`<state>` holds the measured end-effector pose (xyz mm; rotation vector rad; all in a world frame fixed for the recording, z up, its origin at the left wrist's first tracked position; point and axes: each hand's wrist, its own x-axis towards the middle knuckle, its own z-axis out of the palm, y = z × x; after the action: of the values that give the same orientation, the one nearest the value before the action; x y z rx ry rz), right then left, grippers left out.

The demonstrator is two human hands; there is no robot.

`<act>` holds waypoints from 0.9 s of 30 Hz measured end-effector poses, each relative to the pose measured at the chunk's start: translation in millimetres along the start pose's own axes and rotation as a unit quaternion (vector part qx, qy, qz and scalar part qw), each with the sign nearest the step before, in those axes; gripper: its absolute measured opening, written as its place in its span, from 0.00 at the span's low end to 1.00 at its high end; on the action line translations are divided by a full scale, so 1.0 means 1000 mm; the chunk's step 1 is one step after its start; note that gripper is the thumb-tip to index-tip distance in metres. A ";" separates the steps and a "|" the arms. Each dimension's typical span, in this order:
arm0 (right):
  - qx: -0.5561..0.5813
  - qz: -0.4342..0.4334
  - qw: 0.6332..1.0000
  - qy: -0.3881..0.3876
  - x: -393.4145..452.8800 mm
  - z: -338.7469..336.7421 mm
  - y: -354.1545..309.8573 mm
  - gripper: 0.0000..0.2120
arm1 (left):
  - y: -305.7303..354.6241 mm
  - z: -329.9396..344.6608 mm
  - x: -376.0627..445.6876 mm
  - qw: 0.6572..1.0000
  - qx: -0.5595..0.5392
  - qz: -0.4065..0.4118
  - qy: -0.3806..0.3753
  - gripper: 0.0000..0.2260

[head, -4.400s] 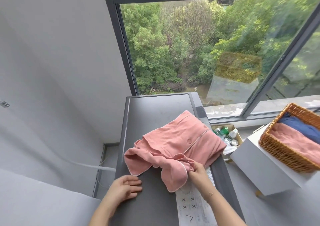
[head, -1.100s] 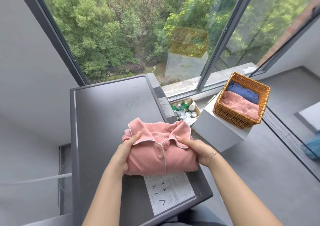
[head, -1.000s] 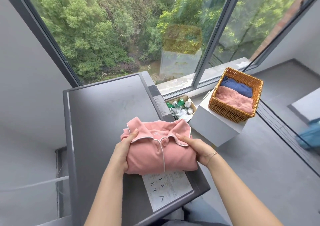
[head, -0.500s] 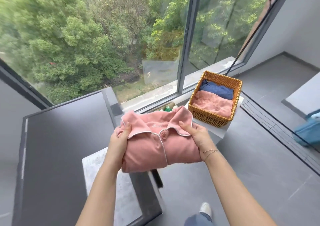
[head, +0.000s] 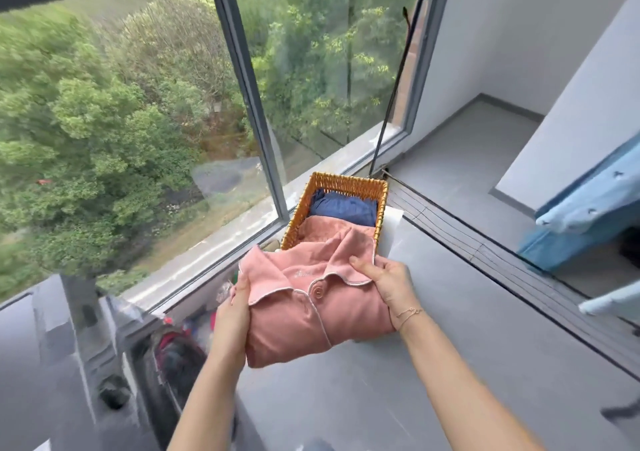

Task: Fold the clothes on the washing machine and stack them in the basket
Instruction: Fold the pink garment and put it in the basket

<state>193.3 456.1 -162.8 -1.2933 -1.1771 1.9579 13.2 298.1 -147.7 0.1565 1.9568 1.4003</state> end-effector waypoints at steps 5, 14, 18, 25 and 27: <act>0.055 0.010 0.997 0.047 0.054 -0.035 -0.023 0.20 | 0.029 0.069 0.051 0.999 0.018 0.004 -0.036 0.25; 0.047 0.042 0.990 0.130 0.221 -0.050 -0.041 0.19 | 0.060 0.177 0.210 0.995 0.075 0.023 -0.057 0.12; 0.040 0.059 0.982 0.176 0.311 -0.036 -0.039 0.14 | 0.079 0.213 0.295 0.993 0.111 -0.001 -0.041 0.08; -0.066 0.110 0.960 0.247 0.444 -0.030 -0.007 0.27 | 0.056 0.282 0.421 0.975 0.219 0.019 -0.040 0.20; -0.122 0.131 0.952 0.250 0.493 -0.031 0.012 0.24 | 0.036 0.306 0.462 0.968 0.248 0.020 -0.036 0.17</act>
<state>16.6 846.9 -407.6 -2.0175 -1.0482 1.5324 -152.1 772.4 -384.2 0.4719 2.2165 0.8879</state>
